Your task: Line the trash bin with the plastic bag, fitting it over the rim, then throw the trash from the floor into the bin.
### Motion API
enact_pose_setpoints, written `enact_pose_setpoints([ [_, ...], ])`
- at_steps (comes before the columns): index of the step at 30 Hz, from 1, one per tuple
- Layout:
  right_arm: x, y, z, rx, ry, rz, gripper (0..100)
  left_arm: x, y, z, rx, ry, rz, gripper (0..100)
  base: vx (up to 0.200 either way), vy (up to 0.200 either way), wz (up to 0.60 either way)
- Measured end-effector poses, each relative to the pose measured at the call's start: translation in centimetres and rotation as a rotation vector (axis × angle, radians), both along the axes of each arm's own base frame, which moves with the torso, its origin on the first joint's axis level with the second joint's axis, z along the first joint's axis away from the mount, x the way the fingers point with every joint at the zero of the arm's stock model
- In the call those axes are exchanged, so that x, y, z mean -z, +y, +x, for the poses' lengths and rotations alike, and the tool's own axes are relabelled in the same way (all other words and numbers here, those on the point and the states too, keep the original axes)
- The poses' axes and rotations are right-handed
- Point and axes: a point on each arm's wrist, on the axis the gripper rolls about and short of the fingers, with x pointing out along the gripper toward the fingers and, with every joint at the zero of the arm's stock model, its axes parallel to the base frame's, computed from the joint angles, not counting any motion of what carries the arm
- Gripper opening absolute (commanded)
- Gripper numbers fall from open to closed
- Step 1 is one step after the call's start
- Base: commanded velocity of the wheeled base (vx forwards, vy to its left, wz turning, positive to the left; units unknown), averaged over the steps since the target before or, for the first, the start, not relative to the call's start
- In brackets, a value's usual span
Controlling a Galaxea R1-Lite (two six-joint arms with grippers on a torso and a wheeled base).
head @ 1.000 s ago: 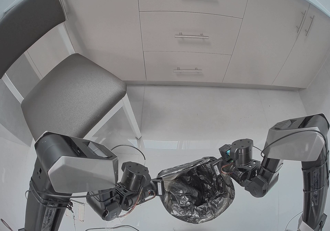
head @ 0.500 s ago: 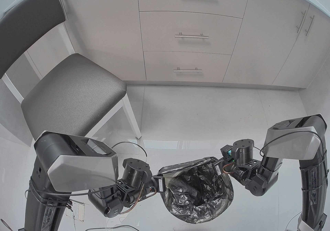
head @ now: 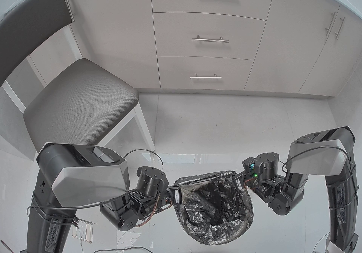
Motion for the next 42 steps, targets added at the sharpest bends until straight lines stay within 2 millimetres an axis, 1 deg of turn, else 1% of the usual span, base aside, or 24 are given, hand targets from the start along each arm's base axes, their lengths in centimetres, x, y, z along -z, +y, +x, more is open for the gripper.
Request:
enact_pose_setpoints([
  [13,0.1,0.0,0.0,0.001,0.0,0.0,100,0.0,0.3,0.2,-0.009,0.002,-0.005,100,0.0,0.0,0.0],
  [18,0.0,-0.3,0.3,0.01,-0.007,0.004,100,0.1,0.7,0.7,-0.027,0.009,0.0,100,0.0,0.0,0.0],
  [22,0.0,-0.3,0.5,0.013,-0.011,0.007,100,0.7,1.0,1.1,-0.052,0.058,0.048,100,0.0,0.0,0.0],
  [29,0.3,-0.3,0.6,0.014,-0.018,0.011,100,0.7,0.8,2.2,-0.093,0.061,0.074,100,0.0,0.0,0.0],
  [34,0.6,-0.2,0.6,0.013,-0.015,0.01,100,1.2,0.9,2.3,-0.098,0.141,0.13,100,0.0,0.0,0.0],
  [37,0.7,-0.2,0.6,0.012,-0.013,0.01,100,1.1,0.9,2.7,-0.111,0.17,0.139,100,0.0,0.0,0.0],
  [42,0.8,-0.4,0.7,0.017,-0.009,0.007,100,0.7,0.7,3.2,-0.118,0.161,0.128,100,0.0,0.0,0.0],
])
